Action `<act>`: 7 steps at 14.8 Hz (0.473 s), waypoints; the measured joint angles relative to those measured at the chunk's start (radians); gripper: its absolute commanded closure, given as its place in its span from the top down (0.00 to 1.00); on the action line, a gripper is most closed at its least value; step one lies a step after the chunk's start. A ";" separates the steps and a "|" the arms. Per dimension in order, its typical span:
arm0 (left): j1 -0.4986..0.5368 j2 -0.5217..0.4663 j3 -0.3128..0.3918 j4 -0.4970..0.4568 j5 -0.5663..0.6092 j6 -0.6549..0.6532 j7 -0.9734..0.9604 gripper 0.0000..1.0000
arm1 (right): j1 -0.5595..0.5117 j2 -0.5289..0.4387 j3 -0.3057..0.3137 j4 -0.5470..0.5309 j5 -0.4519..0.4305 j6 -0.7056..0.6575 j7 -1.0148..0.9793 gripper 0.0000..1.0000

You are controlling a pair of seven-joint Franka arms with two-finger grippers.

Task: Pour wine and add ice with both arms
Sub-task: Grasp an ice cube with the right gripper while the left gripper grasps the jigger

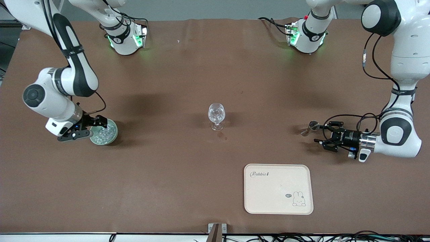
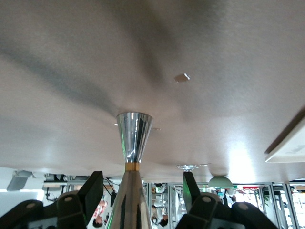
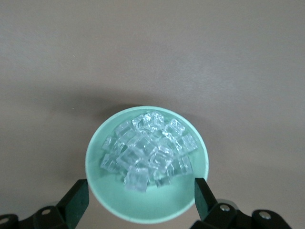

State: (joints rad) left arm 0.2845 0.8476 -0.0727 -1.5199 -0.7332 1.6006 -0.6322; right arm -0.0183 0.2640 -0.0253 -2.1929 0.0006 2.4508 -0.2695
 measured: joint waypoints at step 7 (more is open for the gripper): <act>-0.001 0.024 -0.006 -0.009 -0.004 -0.011 0.007 0.67 | 0.000 0.056 0.000 -0.006 0.000 0.025 -0.038 0.57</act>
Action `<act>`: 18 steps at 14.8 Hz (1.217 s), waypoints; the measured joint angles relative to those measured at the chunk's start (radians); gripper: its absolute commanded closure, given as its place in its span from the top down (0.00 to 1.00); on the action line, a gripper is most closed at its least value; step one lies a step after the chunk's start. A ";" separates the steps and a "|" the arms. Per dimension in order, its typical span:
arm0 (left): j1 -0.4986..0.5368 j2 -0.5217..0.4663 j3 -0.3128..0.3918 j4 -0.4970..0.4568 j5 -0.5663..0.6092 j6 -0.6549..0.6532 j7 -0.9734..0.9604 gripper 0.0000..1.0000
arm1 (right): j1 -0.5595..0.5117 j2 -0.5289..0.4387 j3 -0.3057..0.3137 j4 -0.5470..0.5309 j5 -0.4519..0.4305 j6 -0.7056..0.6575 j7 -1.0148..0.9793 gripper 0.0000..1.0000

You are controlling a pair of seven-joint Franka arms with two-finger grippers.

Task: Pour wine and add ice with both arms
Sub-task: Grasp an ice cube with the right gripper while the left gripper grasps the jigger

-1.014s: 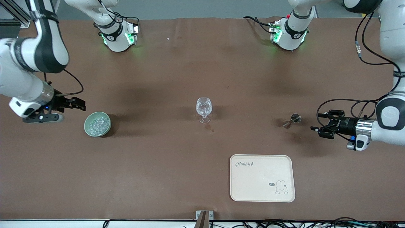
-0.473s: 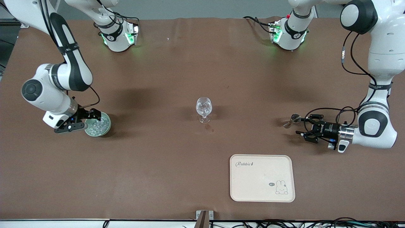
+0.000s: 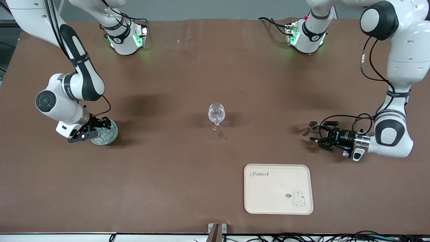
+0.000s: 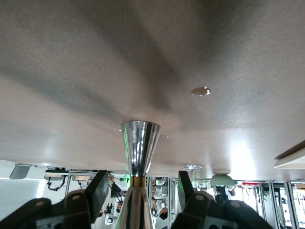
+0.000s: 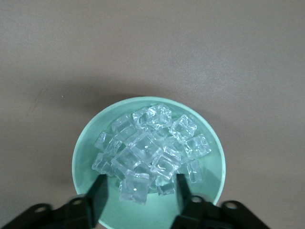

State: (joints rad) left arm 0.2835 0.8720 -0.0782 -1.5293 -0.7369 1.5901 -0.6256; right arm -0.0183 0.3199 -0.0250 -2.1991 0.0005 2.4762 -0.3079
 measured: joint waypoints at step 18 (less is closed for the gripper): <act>-0.011 0.000 -0.021 -0.020 0.000 -0.003 0.018 0.15 | 0.000 0.026 0.001 -0.007 0.000 0.026 -0.002 0.33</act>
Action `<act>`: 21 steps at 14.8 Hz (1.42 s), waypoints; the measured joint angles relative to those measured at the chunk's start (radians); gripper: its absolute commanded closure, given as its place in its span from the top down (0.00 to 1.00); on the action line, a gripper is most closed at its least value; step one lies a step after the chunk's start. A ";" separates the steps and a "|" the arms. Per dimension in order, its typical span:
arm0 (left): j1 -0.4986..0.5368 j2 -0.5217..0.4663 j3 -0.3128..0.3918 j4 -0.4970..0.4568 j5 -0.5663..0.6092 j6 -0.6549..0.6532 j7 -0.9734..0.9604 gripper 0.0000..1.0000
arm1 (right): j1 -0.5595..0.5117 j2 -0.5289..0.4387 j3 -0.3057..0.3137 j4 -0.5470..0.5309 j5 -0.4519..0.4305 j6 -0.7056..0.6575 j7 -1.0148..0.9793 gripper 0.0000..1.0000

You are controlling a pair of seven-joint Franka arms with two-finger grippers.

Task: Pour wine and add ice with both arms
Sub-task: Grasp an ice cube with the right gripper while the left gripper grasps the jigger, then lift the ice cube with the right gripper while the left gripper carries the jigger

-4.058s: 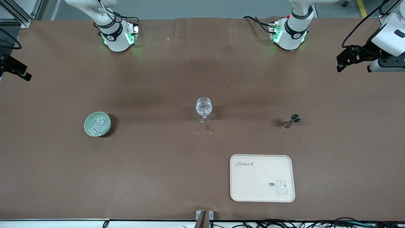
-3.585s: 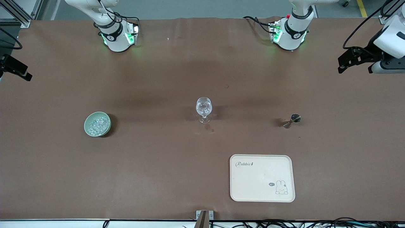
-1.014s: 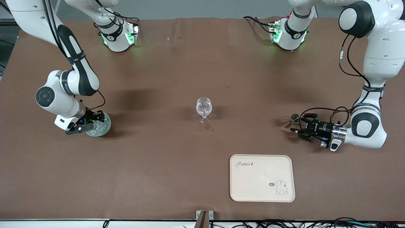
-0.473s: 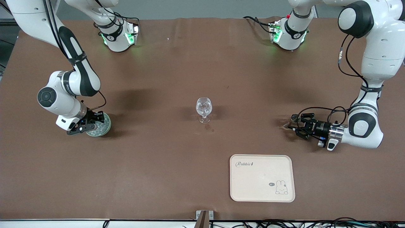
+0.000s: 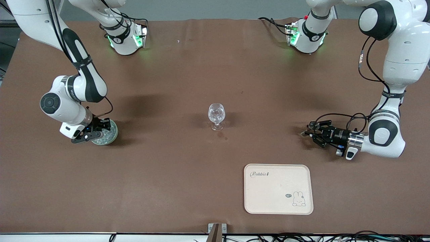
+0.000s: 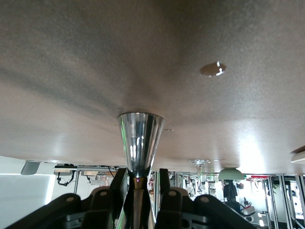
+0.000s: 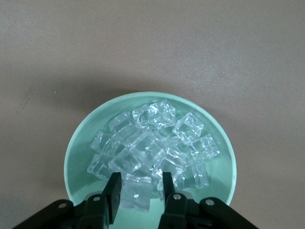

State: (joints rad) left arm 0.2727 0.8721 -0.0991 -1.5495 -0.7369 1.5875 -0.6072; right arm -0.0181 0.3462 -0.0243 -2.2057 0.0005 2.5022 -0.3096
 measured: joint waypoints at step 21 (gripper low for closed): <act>-0.228 -0.233 -0.251 0.033 -0.001 0.170 -0.499 0.00 | -0.007 -0.226 -0.015 0.358 0.001 -0.479 0.330 0.02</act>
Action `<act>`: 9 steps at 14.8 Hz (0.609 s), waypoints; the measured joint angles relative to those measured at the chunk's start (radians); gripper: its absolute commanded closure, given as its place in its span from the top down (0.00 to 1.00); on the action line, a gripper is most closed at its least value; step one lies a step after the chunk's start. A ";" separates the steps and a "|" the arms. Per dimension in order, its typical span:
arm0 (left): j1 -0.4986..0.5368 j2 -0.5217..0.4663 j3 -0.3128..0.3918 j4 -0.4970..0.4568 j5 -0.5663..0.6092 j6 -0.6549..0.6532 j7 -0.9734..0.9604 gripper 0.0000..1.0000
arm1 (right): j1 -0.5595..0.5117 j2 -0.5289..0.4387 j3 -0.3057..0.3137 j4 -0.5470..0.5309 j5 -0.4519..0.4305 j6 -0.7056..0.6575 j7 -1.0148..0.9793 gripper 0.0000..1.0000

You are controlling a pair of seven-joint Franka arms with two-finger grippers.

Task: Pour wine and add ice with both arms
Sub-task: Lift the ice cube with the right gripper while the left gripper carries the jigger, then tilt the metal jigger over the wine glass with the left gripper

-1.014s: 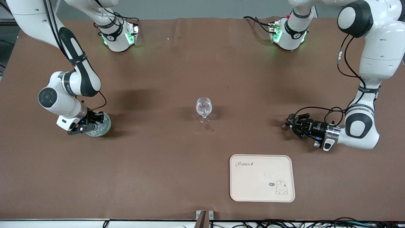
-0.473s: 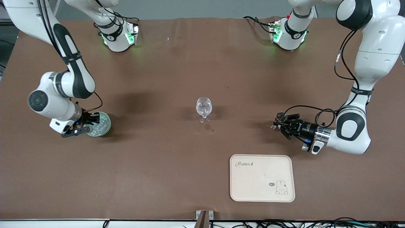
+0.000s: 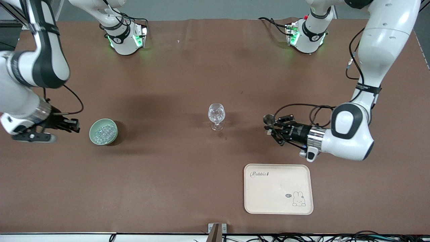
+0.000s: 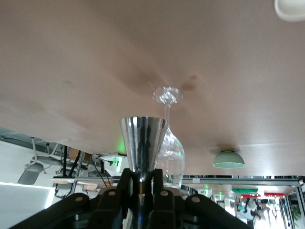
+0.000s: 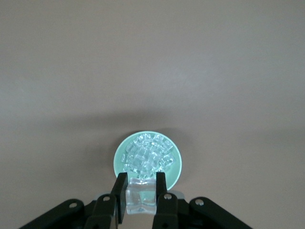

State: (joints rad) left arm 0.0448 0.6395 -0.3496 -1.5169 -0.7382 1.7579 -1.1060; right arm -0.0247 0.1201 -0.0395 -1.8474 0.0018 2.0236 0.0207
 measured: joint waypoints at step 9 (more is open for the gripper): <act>-0.193 -0.110 0.001 -0.002 0.128 0.169 -0.281 0.00 | -0.005 -0.064 -0.043 0.445 -0.001 -0.580 0.009 0.00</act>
State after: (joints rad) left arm -0.1482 0.5293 -0.3489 -1.5192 -0.6101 1.9267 -1.3867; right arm -0.0296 0.0560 -0.0825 -1.4027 0.0012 1.4435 0.0294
